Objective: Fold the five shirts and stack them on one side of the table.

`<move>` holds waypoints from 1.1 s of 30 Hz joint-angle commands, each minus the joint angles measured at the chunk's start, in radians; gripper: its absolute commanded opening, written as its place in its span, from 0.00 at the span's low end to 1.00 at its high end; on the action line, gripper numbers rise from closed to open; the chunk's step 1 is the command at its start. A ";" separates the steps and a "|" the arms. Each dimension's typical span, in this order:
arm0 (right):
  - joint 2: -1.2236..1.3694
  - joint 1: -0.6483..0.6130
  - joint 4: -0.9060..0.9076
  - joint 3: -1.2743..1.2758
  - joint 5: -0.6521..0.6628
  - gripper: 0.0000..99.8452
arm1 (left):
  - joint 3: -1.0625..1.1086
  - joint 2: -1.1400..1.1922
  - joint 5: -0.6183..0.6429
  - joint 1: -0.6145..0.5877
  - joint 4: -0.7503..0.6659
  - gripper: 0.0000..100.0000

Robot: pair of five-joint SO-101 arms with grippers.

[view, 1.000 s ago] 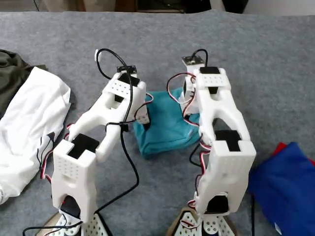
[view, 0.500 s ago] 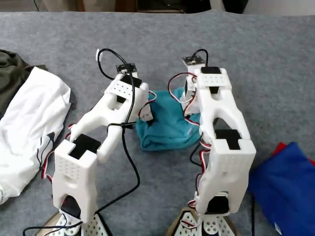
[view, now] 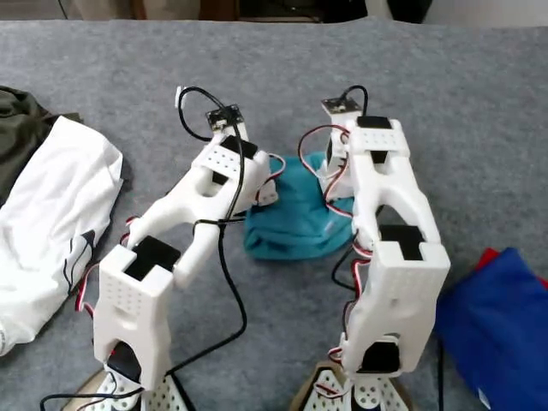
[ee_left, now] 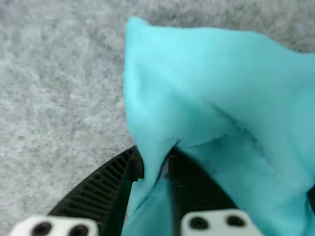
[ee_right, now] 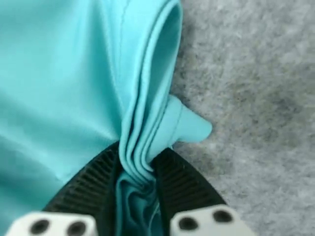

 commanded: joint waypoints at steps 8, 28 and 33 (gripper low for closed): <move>0.019 0.039 0.008 -0.001 0.018 0.01 | -0.043 -0.061 -0.084 -0.124 0.083 0.02; -0.275 0.088 0.081 0.008 -0.002 0.01 | -0.430 -0.050 -0.127 -0.135 0.345 0.02; -0.185 0.101 0.040 0.007 -0.002 0.01 | -0.394 -0.050 -0.083 -0.066 0.342 0.02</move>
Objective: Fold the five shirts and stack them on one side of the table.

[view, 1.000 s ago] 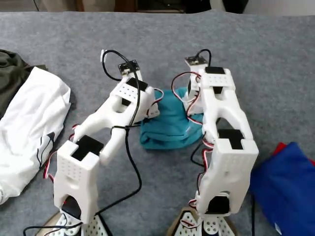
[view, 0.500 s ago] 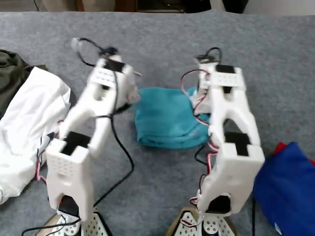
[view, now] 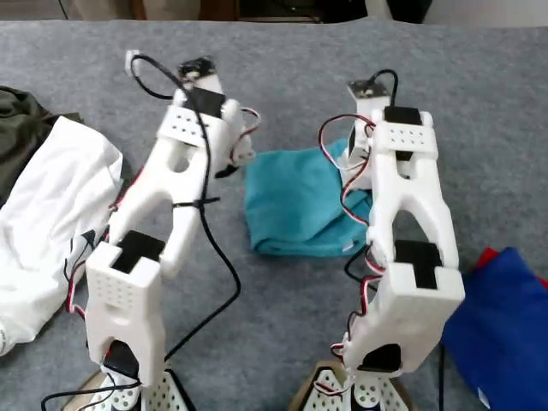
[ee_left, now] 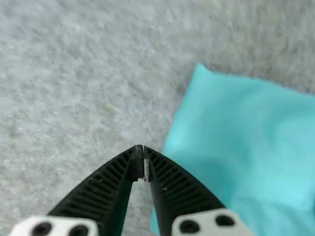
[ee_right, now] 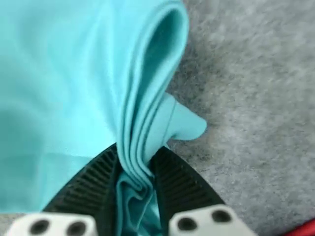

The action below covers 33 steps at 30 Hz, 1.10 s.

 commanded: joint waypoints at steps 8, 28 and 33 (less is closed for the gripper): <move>0.073 0.045 -0.040 -0.008 0.000 0.01 | 0.100 -0.048 0.086 0.110 -0.041 0.25; 0.096 0.056 -0.052 -0.008 0.002 0.01 | 0.348 -0.050 0.078 0.112 -0.319 0.04; 0.081 0.050 -0.048 -0.012 -0.002 0.00 | 0.311 -0.053 0.078 0.112 -0.313 0.02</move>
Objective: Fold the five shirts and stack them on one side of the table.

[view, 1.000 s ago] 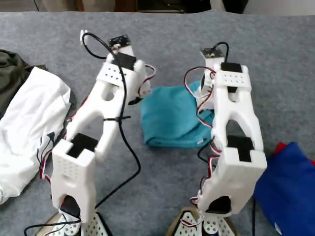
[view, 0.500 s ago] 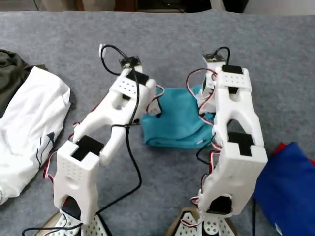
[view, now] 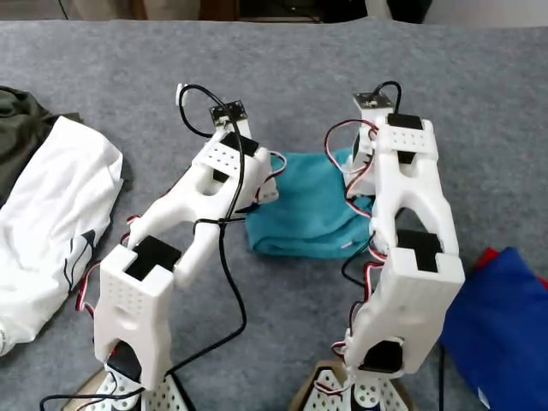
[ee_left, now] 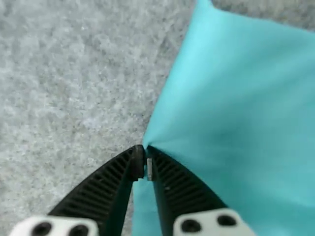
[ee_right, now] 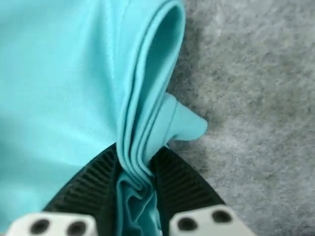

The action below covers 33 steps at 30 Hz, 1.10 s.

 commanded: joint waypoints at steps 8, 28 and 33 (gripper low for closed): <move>-0.022 0.013 -0.003 -0.007 -0.002 0.00 | -0.126 -0.056 0.005 0.029 -0.002 0.02; -0.177 0.012 0.055 -0.030 0.006 0.00 | -0.132 -0.203 -0.037 0.040 0.032 0.02; -0.208 0.015 0.057 -0.025 0.021 0.00 | -0.132 -0.229 -0.041 0.038 0.049 0.02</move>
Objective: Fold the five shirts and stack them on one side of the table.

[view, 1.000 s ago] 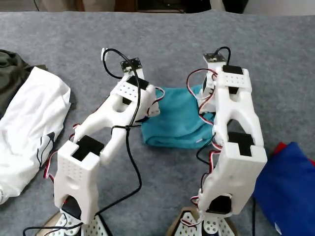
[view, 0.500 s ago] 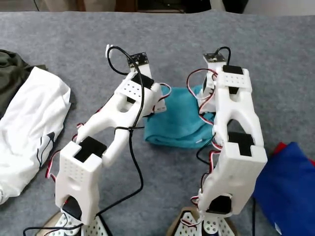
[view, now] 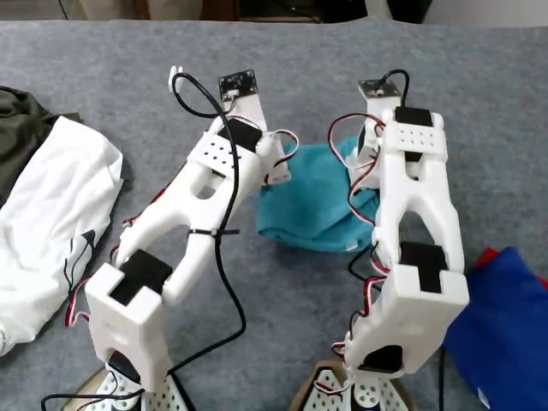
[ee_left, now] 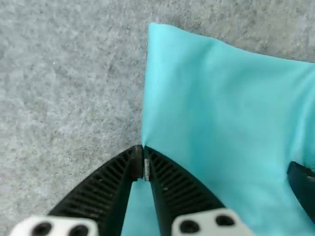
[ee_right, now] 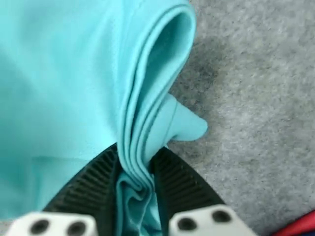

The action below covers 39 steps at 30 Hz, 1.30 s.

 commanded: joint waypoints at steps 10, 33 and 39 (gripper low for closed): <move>-0.077 0.019 0.123 -0.130 0.002 0.00 | -0.158 -0.067 -0.011 0.002 0.106 0.02; -0.392 0.282 0.270 -0.051 0.055 0.00 | -0.336 -0.062 0.031 0.244 0.123 0.02; -0.515 0.384 0.270 0.030 0.087 0.00 | -0.394 -0.061 0.032 0.339 0.121 0.02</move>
